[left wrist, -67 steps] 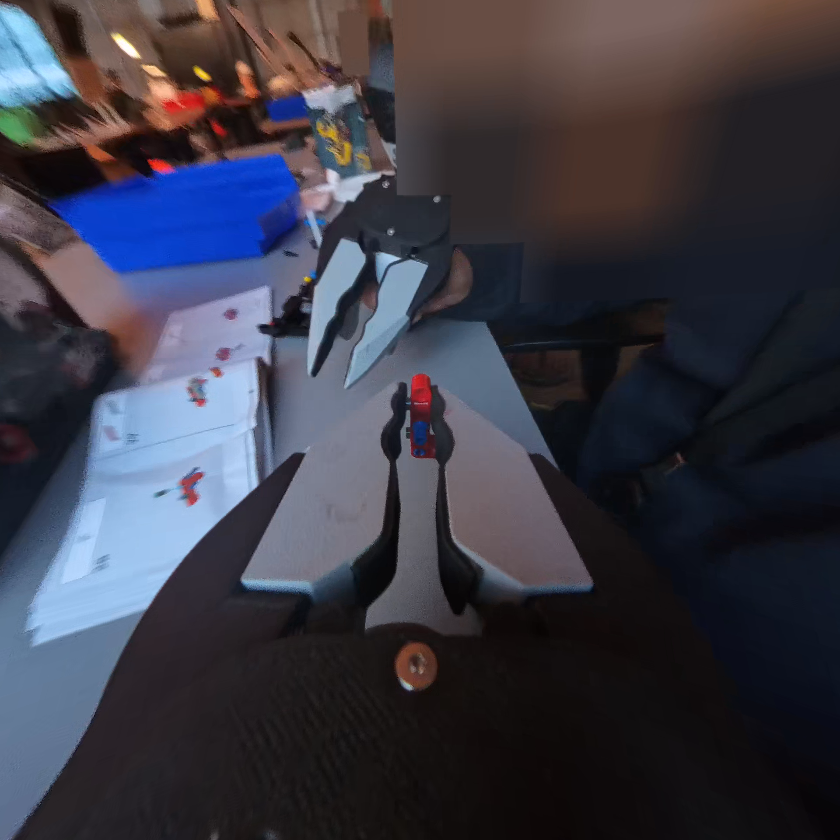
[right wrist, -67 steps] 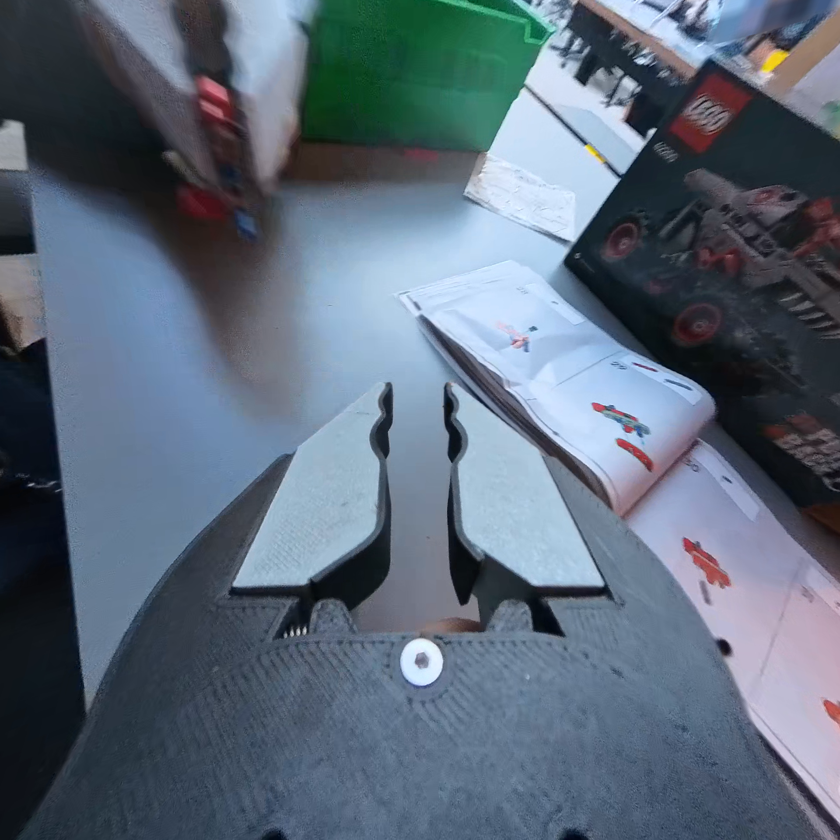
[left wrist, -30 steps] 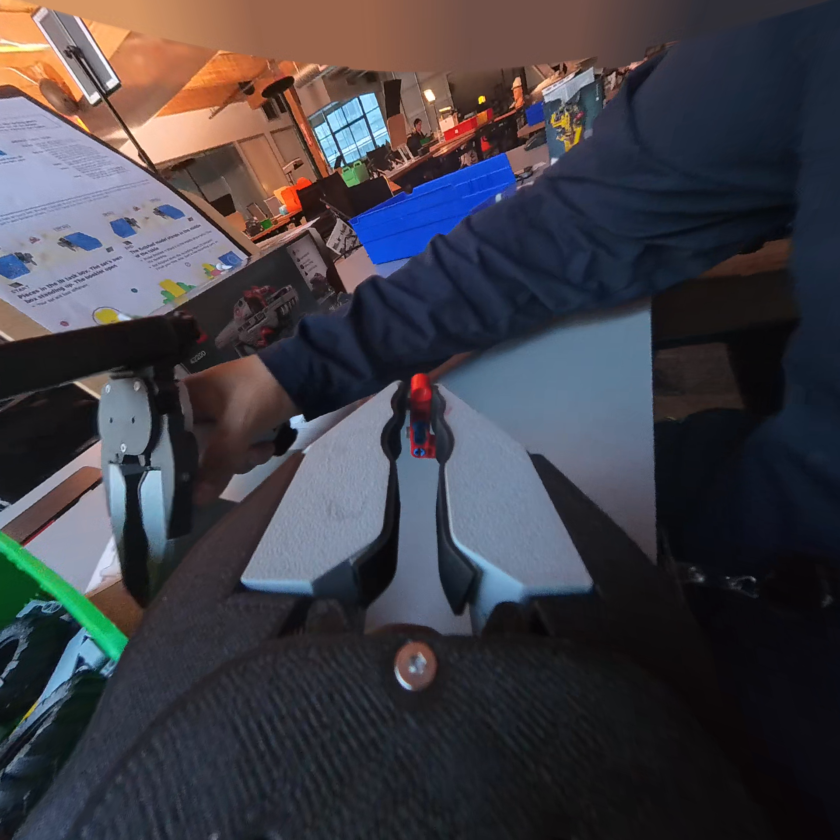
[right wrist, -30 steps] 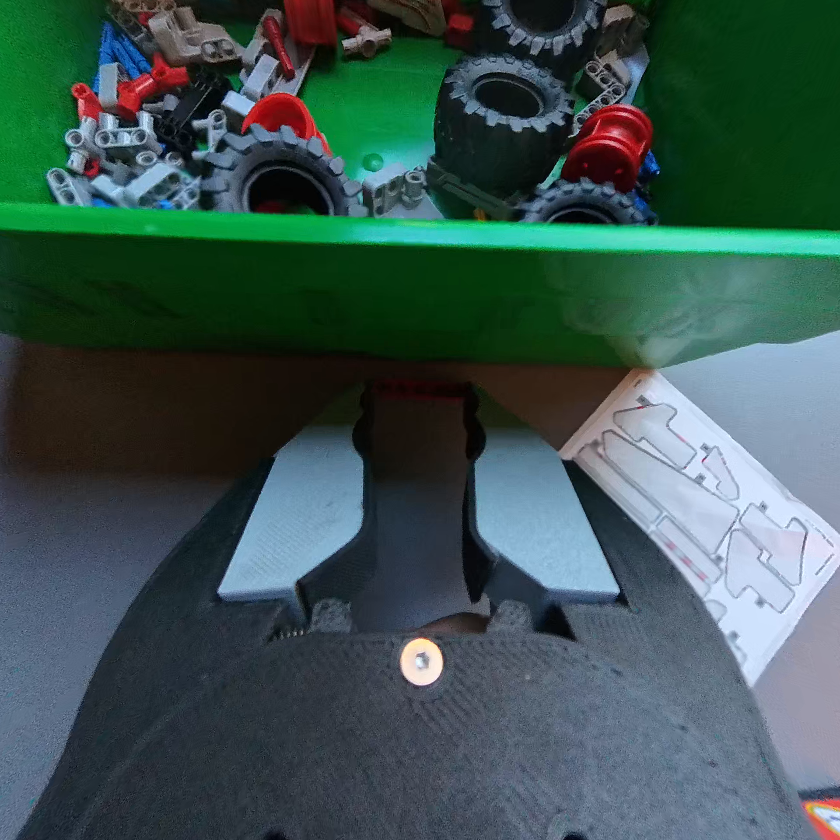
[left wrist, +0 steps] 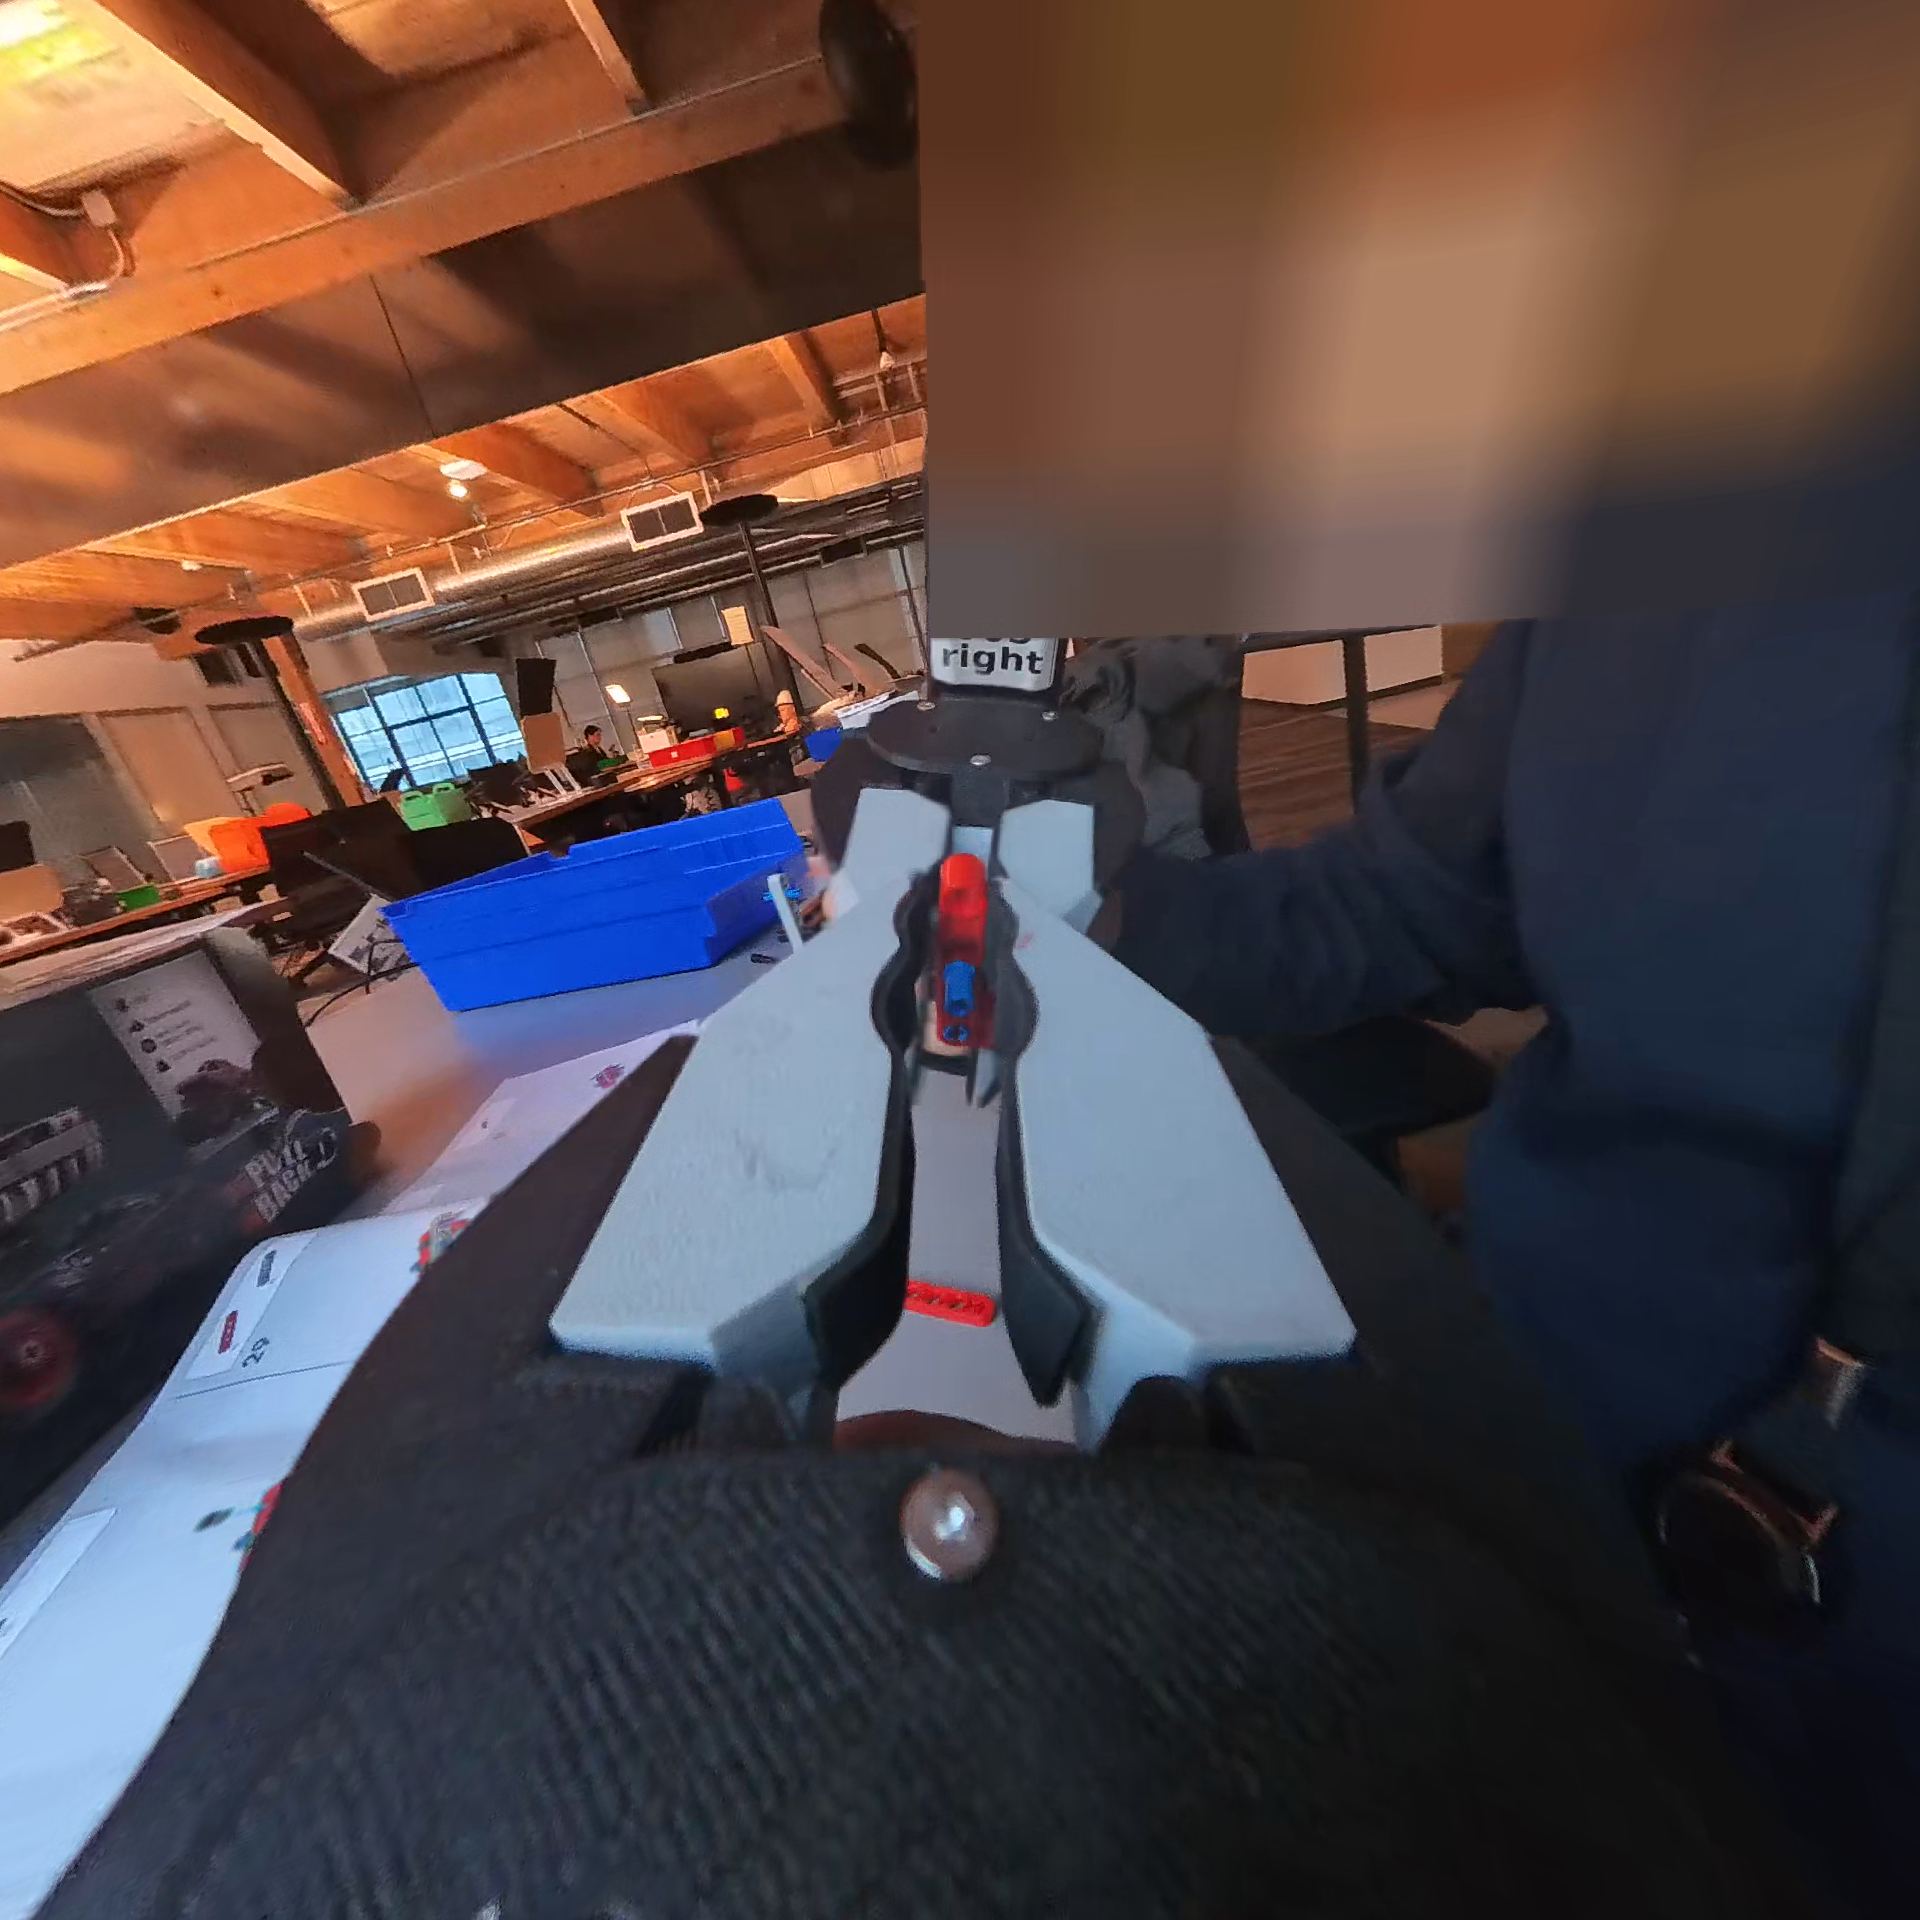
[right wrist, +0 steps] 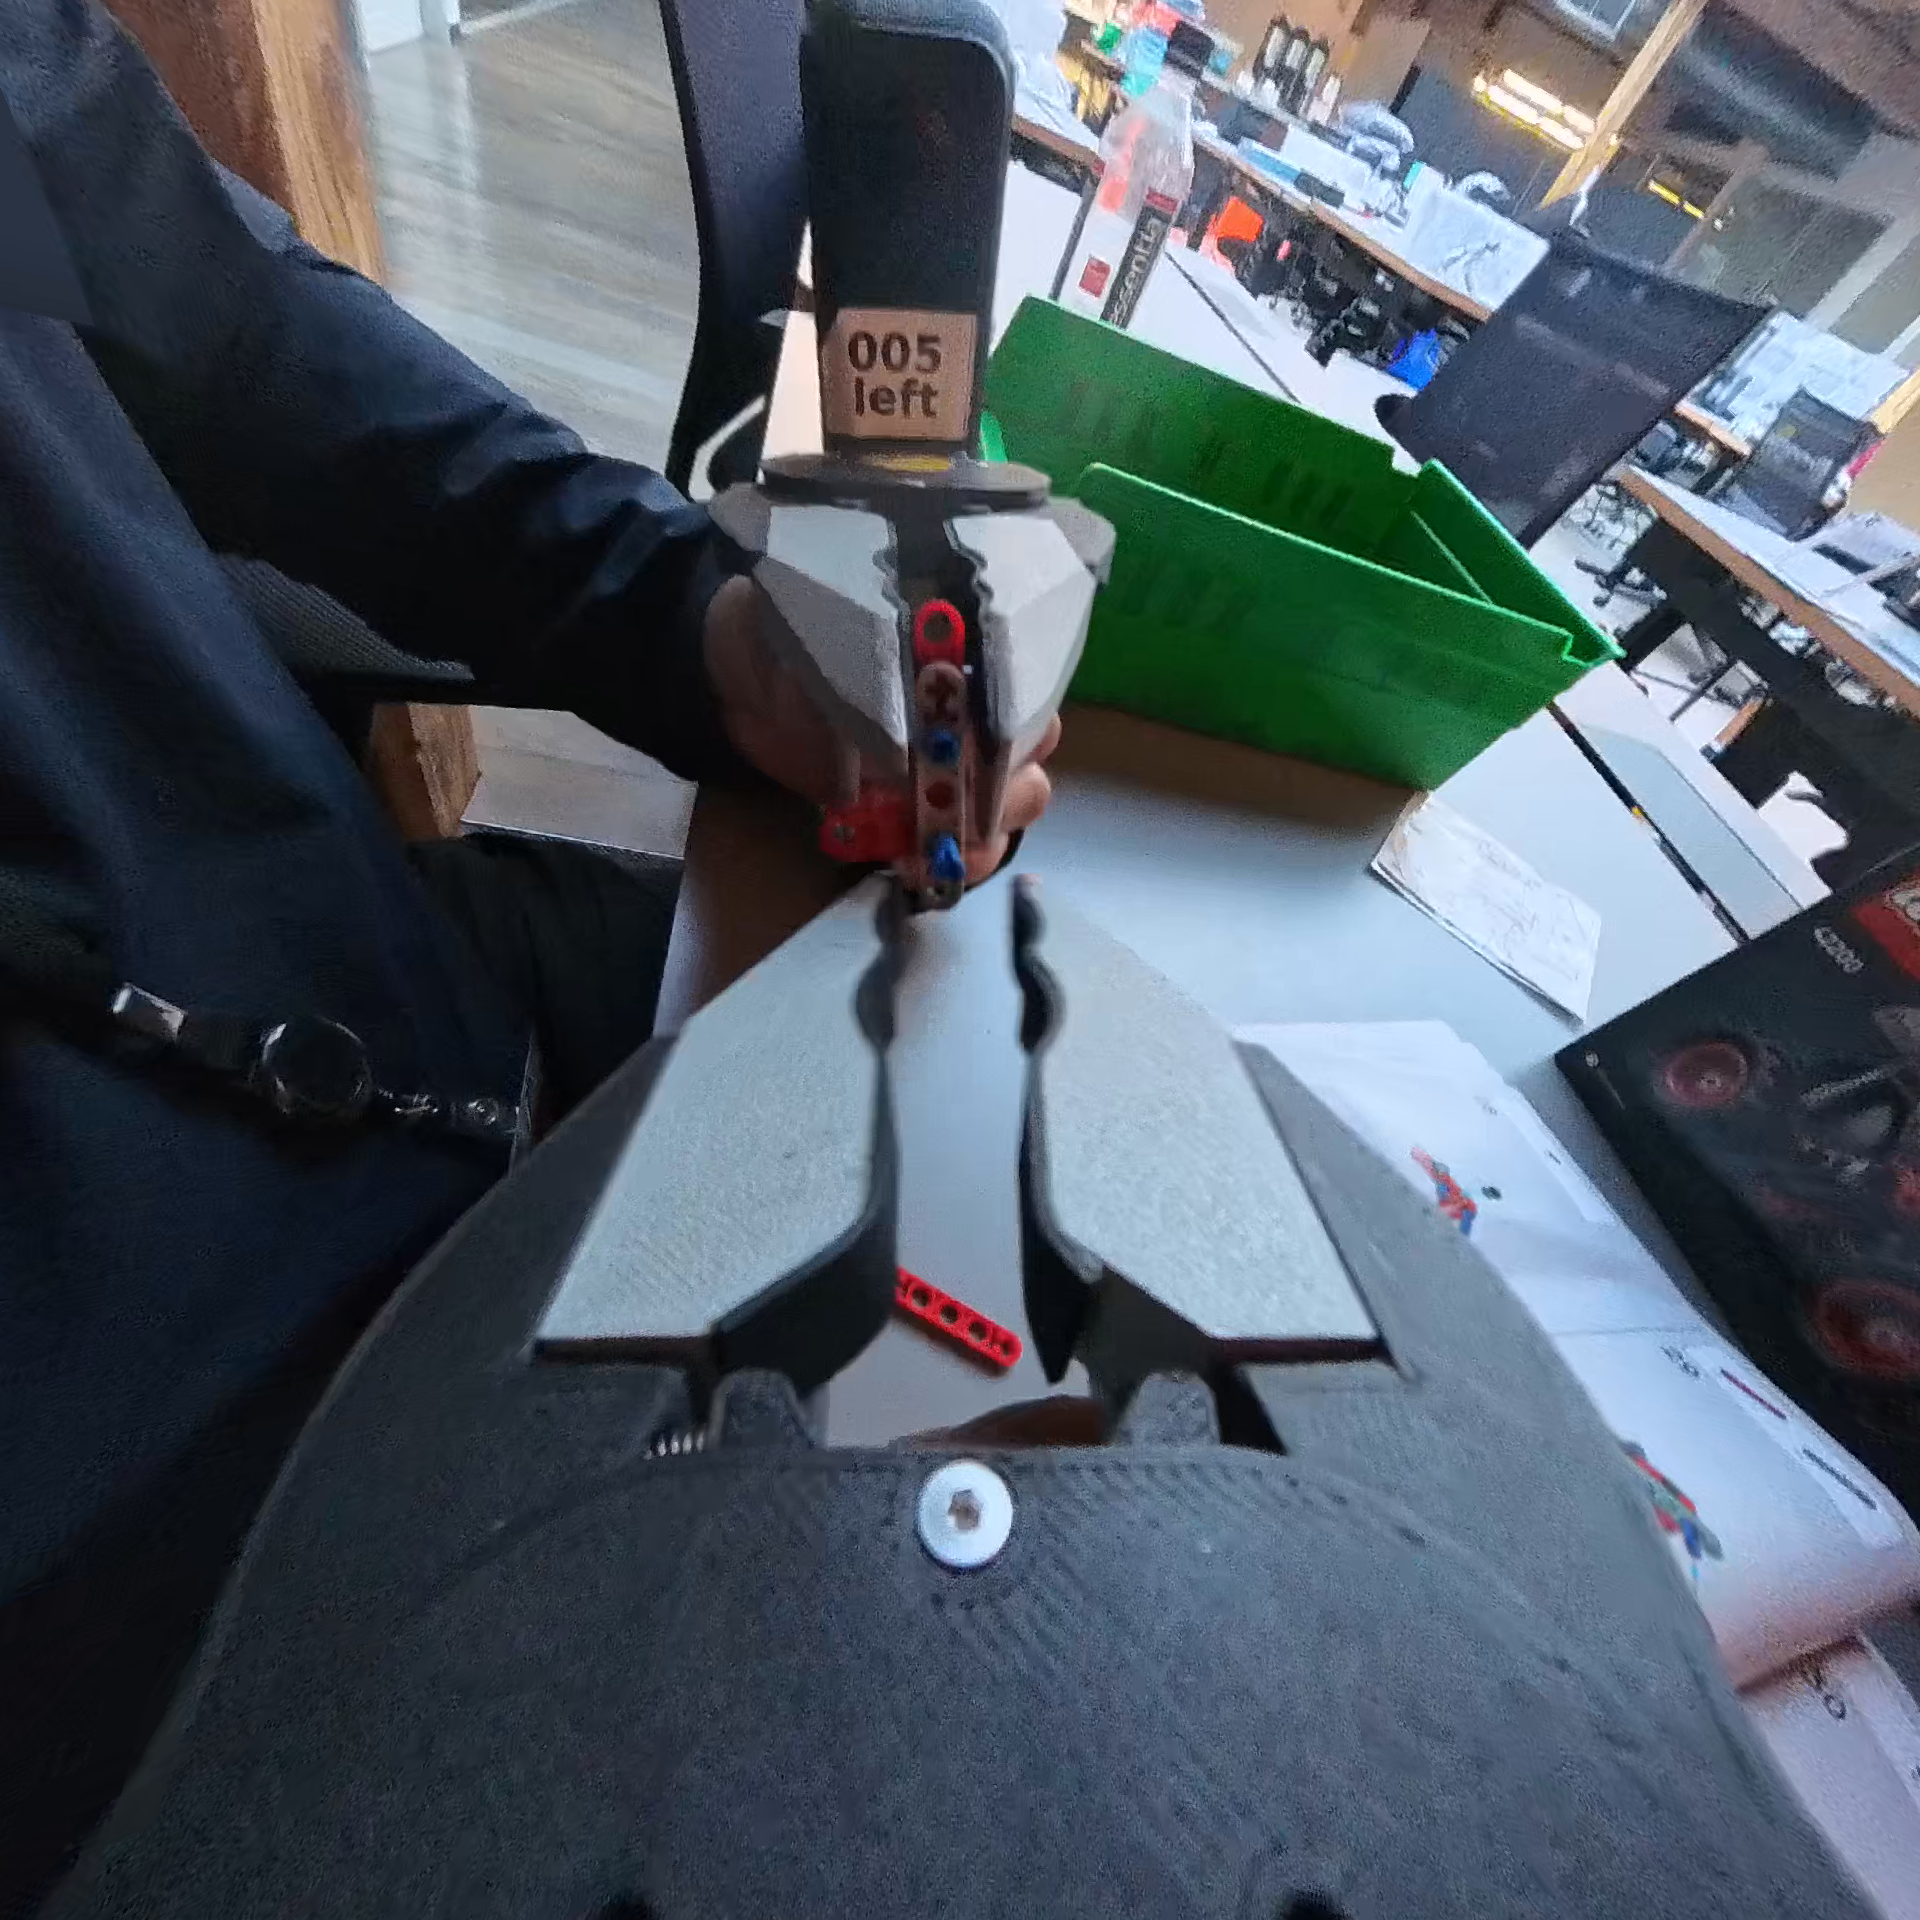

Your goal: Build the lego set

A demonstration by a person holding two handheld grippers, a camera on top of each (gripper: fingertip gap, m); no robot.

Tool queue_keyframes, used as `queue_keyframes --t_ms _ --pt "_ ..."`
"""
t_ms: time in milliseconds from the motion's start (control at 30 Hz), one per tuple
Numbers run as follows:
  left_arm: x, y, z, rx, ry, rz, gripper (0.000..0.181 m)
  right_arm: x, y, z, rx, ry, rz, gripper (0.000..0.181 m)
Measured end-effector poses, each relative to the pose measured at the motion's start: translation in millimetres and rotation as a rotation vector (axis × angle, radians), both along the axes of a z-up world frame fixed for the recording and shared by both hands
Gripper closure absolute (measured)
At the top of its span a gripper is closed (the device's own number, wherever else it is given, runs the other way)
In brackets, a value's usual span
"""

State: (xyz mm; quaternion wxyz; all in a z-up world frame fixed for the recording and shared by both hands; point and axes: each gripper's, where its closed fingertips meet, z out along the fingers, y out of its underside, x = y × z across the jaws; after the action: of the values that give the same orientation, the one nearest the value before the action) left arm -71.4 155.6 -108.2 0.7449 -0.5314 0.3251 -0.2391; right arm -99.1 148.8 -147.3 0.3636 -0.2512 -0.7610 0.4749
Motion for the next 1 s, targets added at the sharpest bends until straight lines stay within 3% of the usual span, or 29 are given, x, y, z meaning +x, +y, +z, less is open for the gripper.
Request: queue_keyframes --t_ms 33,267,567,600,700,1000 --pt "0.8 0.4 0.4 0.003 -0.003 -0.001 0.175 2.1 -2.0 0.5 -0.001 0.010 0.025 0.177" --pt "-6.4 12.9 -18.5 -0.078 0.141 0.103 0.174 2.9 11.2 -8.4 -0.054 -0.041 0.021 0.178" --pt "-31.1 23.1 -92.8 -0.478 0.566 0.227 0.165 -6.9 26.8 -67.6 0.215 -0.209 -0.083 0.177" --pt "-31.8 20.1 -101.2 -0.521 0.613 0.215 0.173 -7.3 27.2 -71.8 0.237 -0.229 -0.088 0.178" --pt "-33.7 19.6 -113.4 -0.553 0.704 0.228 0.174 -7.1 27.4 -82.2 0.252 -0.301 -0.079 0.178" --pt "-28.0 22.5 -132.4 -0.610 0.760 0.199 0.171 -3.8 27.7 -96.0 0.226 -0.451 -0.052 0.178"
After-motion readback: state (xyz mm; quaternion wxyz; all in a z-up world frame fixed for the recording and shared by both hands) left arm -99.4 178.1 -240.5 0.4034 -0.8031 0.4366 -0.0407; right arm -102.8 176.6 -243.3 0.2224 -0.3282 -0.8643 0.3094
